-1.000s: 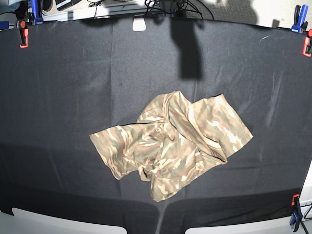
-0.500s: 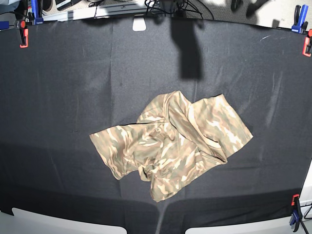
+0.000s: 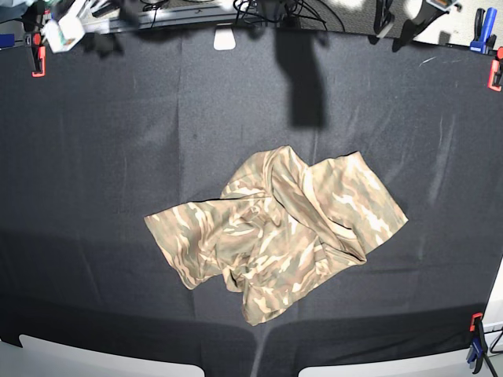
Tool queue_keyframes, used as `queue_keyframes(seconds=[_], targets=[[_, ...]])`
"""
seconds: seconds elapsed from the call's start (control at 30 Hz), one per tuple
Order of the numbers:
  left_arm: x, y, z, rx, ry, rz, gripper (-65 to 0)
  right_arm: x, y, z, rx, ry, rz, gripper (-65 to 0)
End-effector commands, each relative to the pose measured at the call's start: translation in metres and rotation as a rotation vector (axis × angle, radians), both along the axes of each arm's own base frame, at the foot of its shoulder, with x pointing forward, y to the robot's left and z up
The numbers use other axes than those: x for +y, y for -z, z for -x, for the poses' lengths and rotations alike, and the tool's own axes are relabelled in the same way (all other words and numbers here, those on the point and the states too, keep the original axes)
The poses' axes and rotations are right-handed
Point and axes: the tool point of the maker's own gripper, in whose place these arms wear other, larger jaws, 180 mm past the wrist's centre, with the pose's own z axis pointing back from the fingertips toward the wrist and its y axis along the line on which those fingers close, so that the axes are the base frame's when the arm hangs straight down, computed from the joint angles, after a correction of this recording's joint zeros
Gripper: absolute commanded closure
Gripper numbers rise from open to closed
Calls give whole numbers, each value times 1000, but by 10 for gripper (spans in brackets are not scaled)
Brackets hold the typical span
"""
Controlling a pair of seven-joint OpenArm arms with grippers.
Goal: Layout the t-shirt on the table in an organized manner, then fold the t-shirt properly
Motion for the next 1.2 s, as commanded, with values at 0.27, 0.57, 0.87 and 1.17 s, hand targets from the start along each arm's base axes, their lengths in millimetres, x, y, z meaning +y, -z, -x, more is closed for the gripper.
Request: queue_keyframes(seconds=[0.27,0.57,0.87,1.17], targets=[[-7,-5,-39,-65,51,3,-250,9,-46,-56,-238,-21,-37,-371],[-4,-51,-141,-302,21,82,-250,32,-90,-133,-521,-65,-106,-371],[-8,-45,-153,-262,37,58,-250,31,-82,-145,-516,-101,-13,-371],[-10,-24,-152,-153,63,16,-250,7,-79,-185,-660,-186,349,-370]])
